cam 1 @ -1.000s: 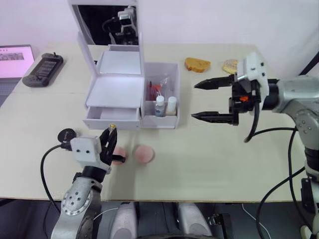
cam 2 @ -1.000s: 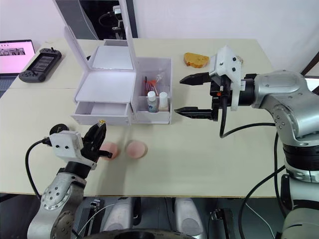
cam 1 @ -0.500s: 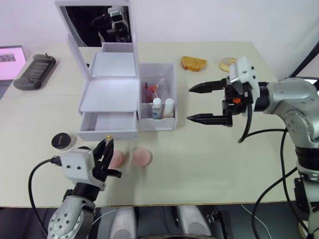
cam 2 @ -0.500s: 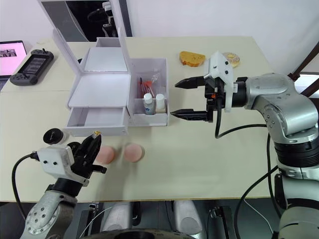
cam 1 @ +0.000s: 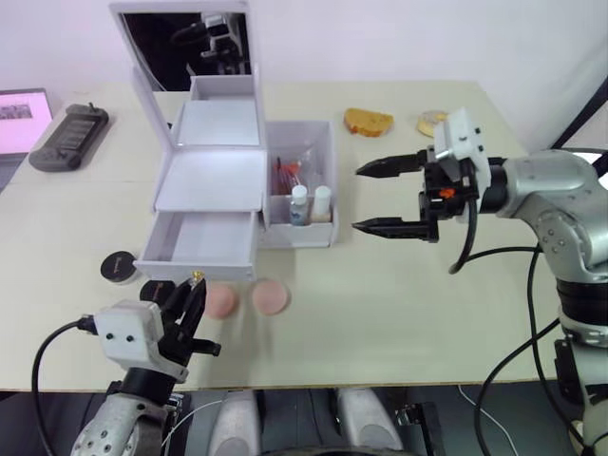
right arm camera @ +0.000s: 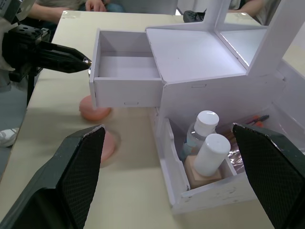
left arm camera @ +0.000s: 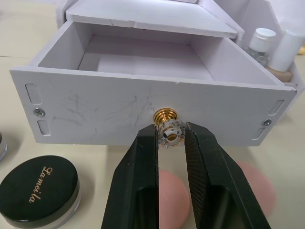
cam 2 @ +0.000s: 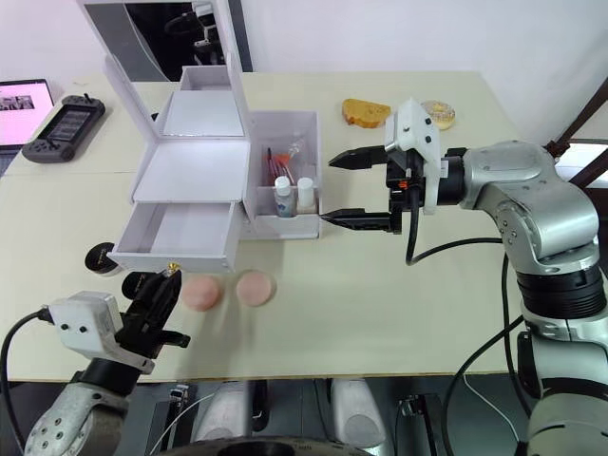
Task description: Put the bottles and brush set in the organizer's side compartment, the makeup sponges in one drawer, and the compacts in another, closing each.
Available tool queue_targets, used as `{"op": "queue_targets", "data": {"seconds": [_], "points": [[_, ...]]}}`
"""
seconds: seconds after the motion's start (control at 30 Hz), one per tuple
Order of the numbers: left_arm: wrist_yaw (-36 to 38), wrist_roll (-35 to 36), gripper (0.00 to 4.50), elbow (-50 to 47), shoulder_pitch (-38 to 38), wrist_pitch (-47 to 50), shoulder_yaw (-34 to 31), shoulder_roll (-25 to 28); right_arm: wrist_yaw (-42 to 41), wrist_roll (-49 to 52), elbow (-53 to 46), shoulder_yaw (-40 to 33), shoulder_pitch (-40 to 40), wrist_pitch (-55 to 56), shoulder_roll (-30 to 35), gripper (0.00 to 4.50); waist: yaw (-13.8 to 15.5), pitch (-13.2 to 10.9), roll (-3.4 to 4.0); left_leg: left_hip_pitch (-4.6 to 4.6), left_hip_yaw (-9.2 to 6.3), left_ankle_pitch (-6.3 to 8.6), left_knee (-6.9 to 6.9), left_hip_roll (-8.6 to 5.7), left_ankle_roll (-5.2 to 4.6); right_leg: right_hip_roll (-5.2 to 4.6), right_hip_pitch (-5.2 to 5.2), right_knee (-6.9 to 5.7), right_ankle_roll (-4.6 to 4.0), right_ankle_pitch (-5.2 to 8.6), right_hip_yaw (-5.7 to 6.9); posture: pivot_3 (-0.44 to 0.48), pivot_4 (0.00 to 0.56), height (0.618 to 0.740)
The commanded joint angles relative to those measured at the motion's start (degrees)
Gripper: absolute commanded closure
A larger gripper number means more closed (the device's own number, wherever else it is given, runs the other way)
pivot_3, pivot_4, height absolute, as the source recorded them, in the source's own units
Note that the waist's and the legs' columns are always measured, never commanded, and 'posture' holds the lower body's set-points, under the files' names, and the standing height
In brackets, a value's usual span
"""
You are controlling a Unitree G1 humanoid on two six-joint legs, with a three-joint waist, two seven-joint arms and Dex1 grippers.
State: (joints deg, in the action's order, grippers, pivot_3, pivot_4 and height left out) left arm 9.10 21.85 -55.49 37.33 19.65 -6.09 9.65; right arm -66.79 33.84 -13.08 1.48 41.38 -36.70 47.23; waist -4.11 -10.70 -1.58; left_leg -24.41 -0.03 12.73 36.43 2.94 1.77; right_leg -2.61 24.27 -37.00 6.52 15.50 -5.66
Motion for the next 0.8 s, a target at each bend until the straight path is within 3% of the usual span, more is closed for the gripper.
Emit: {"op": "queue_targets", "data": {"seconds": [0.03,0.17,0.33,0.43,0.5,0.6,0.7,0.8], "points": [[0.3,0.6,4.23,-2.9,0.4,-1.4,-0.8,0.3,0.5,0.1,-1.1,-1.5,0.3,1.1,-0.1,0.00,0.0,0.0,0.00,0.00,0.00,0.00,0.09,0.00,0.00,0.00,-0.02,-0.04,-0.02,-0.02,0.00,0.000,0.150,0.740],[0.2,1.0,4.23,-2.8,0.0,-1.0,-0.7,0.5,1.0,0.2,-1.3,-1.7,0.0,1.2,-0.3,0.00,0.0,0.0,0.00,-0.01,0.00,0.01,0.30,0.00,0.01,-0.01,-0.10,-0.06,-0.05,-0.03,0.00,0.000,0.150,0.740],[2.6,6.4,1.82,-3.4,1.8,-0.9,-3.2,1.5,1.2,0.6,-1.4,-2.1,-0.4,1.5,-0.5,0.00,0.1,0.0,0.00,-0.04,-0.01,0.01,0.31,0.00,0.01,-0.02,-0.10,-0.07,-0.04,-0.03,0.00,0.000,0.150,0.740],[13.9,21.3,0.21,-0.6,10.3,-3.1,-12.7,5.0,0.6,0.8,-0.8,-2.7,-0.4,1.9,-0.2,0.00,0.0,0.0,-0.03,-0.03,0.00,0.01,0.32,0.02,0.01,-0.02,-0.09,-0.08,-0.05,-0.03,0.00,0.000,0.150,0.740],[21.4,31.2,0.02,4.1,16.0,-4.9,-22.2,7.3,0.2,1.3,0.5,-3.5,-0.2,2.0,-0.1,0.00,-0.1,0.0,0.00,-0.03,0.03,0.02,0.29,0.04,0.00,-0.02,-0.02,-0.08,-0.05,-0.03,0.00,0.000,0.150,0.740],[34.0,38.6,0.02,11.2,22.7,-3.8,-31.7,12.6,-1.2,0.0,2.5,-3.3,-0.6,3.8,0.0,0.00,0.0,-0.1,-0.05,-0.01,0.00,0.02,0.31,0.04,0.00,-0.02,0.19,-0.07,-0.06,-0.02,0.01,0.000,0.150,0.740],[39.8,40.2,0.02,20.8,23.1,-0.2,-37.2,19.3,-2.0,-1.4,4.6,-2.8,-0.6,6.1,-0.2,0.00,0.0,-0.1,-0.04,0.02,-0.01,0.06,0.40,0.00,0.07,-0.13,0.15,0.10,-0.08,-0.01,0.04,0.000,0.150,0.740],[41.5,34.9,0.02,31.2,17.8,-2.0,-41.0,24.5,-2.0,-2.1,5.6,-3.3,-1.1,7.1,-0.2,0.00,-0.1,-0.1,0.02,-0.01,0.02,0.22,0.39,0.01,0.33,-0.17,0.05,0.57,-0.35,-0.17,0.04,0.000,0.150,0.740]]}}
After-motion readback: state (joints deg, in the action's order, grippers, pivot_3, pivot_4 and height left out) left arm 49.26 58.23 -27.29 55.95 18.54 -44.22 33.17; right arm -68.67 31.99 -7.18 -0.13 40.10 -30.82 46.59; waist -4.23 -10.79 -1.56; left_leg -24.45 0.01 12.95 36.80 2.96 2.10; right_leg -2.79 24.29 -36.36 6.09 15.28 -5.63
